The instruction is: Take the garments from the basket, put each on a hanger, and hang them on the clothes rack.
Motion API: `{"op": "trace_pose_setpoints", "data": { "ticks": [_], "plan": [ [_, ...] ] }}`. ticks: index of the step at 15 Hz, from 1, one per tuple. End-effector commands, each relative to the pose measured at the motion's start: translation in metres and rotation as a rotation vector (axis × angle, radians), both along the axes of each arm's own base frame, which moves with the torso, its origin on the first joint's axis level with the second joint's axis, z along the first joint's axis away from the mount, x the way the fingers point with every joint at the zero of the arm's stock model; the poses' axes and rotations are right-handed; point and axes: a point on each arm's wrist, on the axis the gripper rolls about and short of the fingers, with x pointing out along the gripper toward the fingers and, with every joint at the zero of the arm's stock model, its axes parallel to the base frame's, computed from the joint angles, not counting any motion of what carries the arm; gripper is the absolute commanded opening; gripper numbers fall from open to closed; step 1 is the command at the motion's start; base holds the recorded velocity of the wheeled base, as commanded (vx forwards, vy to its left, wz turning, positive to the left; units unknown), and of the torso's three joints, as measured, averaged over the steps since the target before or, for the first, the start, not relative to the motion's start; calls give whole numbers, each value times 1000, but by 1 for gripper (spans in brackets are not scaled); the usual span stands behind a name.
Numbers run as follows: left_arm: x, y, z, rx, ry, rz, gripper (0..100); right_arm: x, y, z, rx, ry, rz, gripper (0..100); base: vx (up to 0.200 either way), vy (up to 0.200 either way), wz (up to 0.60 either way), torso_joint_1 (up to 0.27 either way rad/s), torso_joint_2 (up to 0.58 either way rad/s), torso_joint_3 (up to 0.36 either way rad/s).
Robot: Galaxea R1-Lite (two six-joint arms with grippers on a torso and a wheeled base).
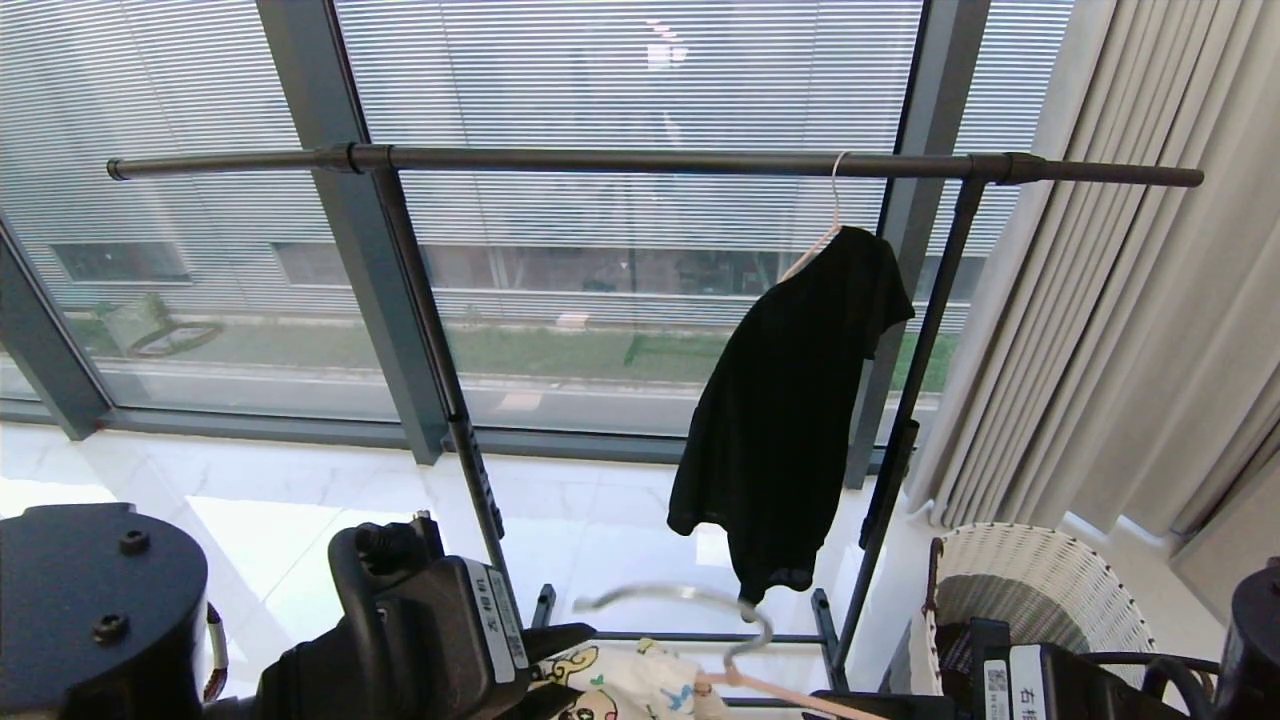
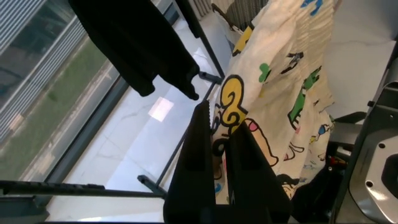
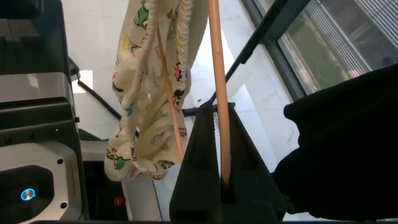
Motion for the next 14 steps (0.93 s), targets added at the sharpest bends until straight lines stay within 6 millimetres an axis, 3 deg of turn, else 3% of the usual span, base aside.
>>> {"op": "trace_pose_setpoints", "data": {
  "ticks": [1, 14],
  "plan": [
    [-1, 0, -1, 8, 3, -5, 100, 0, 0, 0, -1, -5, -1, 0, 0, 0, 0, 0, 0, 0],
    [3, 3, -6, 2, 1, 21, 100, -1, -4, 14, 76, -72, -13, 0, 0, 0, 0, 0, 0, 0]
  ]
}}
